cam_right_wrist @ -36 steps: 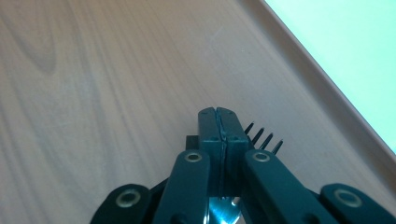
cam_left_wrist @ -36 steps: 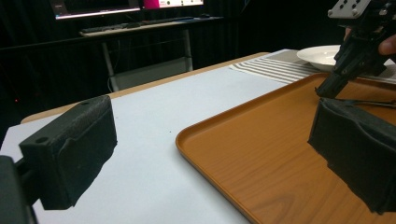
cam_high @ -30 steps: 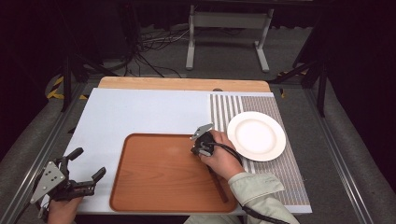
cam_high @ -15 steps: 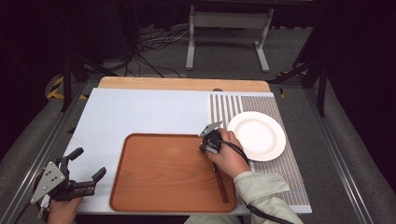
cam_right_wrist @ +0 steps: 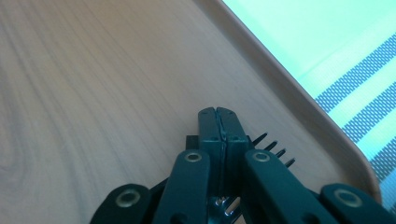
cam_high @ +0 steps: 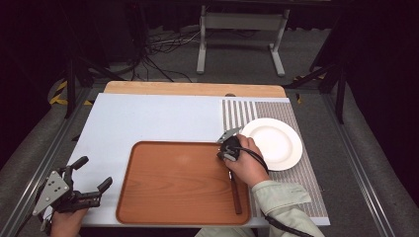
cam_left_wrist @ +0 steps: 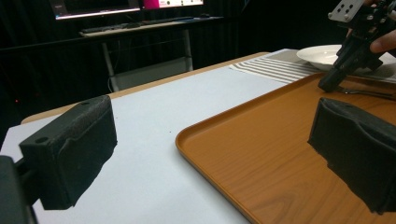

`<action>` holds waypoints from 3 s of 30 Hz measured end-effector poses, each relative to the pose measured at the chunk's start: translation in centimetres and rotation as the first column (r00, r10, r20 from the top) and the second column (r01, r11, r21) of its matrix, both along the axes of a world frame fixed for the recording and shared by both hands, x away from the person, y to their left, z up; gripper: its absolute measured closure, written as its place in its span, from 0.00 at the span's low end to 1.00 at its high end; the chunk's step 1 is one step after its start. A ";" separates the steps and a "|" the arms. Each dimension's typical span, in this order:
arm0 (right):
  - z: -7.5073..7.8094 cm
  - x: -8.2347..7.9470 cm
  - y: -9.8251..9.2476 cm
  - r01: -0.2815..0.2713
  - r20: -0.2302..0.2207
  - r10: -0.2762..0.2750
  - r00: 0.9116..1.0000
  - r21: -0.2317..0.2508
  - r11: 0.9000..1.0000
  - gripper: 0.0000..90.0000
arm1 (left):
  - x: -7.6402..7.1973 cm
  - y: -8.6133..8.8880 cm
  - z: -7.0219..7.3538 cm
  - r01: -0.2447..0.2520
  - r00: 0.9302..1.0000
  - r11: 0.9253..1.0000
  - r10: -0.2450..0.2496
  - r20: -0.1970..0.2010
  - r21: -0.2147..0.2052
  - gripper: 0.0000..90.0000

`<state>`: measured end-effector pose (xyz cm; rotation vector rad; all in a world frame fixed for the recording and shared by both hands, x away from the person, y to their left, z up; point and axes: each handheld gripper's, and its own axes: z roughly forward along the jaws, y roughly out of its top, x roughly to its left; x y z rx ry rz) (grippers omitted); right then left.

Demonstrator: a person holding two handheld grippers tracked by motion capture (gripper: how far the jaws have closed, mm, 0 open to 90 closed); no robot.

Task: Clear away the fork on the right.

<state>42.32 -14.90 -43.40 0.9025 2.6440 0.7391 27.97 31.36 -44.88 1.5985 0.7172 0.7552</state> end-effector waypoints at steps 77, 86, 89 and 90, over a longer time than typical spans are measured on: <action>6.0 -9.4 -12.7 -0.212 0.463 -0.039 0.885 0.477 0.853 0.18 | 0.1 -0.1 0.0 0.001 1.000 1.000 -0.001 -0.006 0.004 0.02; 4.1 -10.2 -15.1 -0.202 0.500 -0.082 0.862 0.488 0.849 0.17 | 0.1 -0.2 0.0 0.000 1.000 1.000 0.000 -0.008 0.003 0.02; 3.3 -10.4 -15.9 -0.183 0.492 -0.104 0.864 0.499 0.847 0.16 | 0.1 -0.2 -0.1 0.000 1.000 1.000 0.000 -0.010 0.002 0.02; 3.1 -10.5 -16.1 -0.180 0.495 -0.107 0.863 0.496 0.849 0.16 | 0.1 -0.2 -0.1 0.000 1.000 1.000 0.000 -0.009 0.003 0.02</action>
